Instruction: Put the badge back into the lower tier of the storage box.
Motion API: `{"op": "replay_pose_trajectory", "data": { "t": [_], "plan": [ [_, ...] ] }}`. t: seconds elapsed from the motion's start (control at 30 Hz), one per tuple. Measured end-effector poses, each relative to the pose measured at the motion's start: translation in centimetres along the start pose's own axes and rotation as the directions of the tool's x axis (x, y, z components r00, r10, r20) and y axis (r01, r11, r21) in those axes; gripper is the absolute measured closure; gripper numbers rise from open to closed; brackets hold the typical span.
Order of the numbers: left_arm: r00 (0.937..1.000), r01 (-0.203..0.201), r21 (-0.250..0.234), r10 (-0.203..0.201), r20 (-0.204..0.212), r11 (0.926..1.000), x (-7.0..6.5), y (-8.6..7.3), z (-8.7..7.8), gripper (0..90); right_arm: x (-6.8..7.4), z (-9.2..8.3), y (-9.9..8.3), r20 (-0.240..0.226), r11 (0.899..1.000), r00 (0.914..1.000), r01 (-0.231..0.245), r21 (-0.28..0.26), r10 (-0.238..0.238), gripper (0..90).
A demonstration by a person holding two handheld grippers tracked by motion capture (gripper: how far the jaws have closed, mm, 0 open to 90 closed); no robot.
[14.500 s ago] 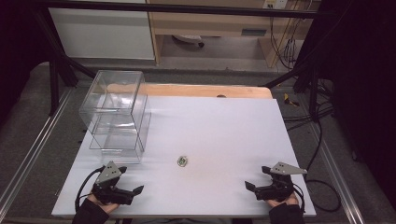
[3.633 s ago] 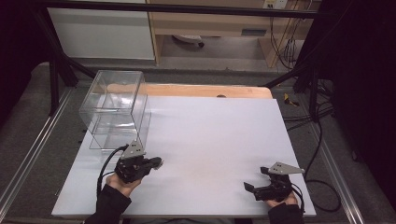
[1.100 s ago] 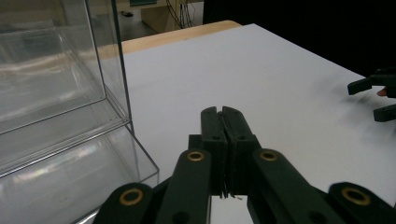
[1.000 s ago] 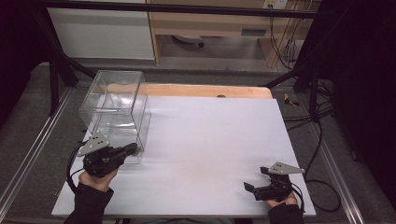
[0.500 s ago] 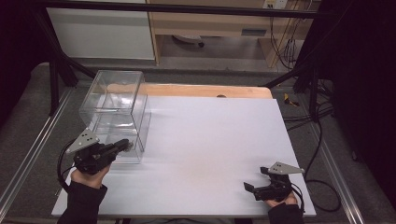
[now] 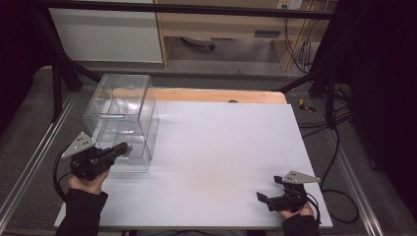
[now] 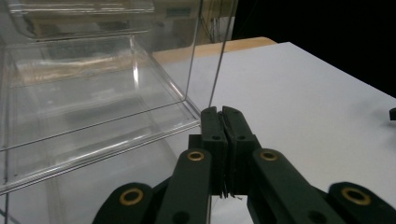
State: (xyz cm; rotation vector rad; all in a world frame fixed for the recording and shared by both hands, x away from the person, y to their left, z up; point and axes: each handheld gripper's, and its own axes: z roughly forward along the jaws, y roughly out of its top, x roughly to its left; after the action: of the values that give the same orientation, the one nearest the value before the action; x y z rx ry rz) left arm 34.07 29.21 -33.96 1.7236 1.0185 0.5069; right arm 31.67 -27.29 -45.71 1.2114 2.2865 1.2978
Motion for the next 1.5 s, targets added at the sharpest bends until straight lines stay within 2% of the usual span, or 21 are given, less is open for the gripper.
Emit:
{"op": "replay_pose_trajectory", "data": {
  "t": [0.23, 0.77, 1.0, 1.5],
  "plan": [
    [0.9996, 0.016, -0.005, -0.016, -0.022, 0.9999, 1.0, -0.1, -0.1, 88.1, 0.0, 0.0, 0.0, 0.0, 1.0, 1.0, 0.0, 0.002, 0.0, 1.6],
    [0.9973, 0.031, 0.024, -0.03, -0.066, 0.9992, 2.8, -1.0, 0.4, 88.1, 0.0, 0.0, 0.0, -0.001, 1.0, 1.0, 0.0, 0.002, 0.0, 1.6],
    [0.9965, 0.024, 0.049, -0.02, -0.082, 0.9985, 3.1, -1.4, 1.0, 88.1, 0.0, 0.0, 0.0, -0.001, 1.0, 1.0, 0.003, 0.004, -0.003, 1.6],
    [0.9966, 0.024, 0.109, -0.015, -0.081, 0.9937, 3.2, -1.9, 2.1, 88.0, 0.0, 0.0, 0.0, -0.002, 1.0, 1.0, 0.004, 0.004, -0.004, 1.6]
  ]
}}
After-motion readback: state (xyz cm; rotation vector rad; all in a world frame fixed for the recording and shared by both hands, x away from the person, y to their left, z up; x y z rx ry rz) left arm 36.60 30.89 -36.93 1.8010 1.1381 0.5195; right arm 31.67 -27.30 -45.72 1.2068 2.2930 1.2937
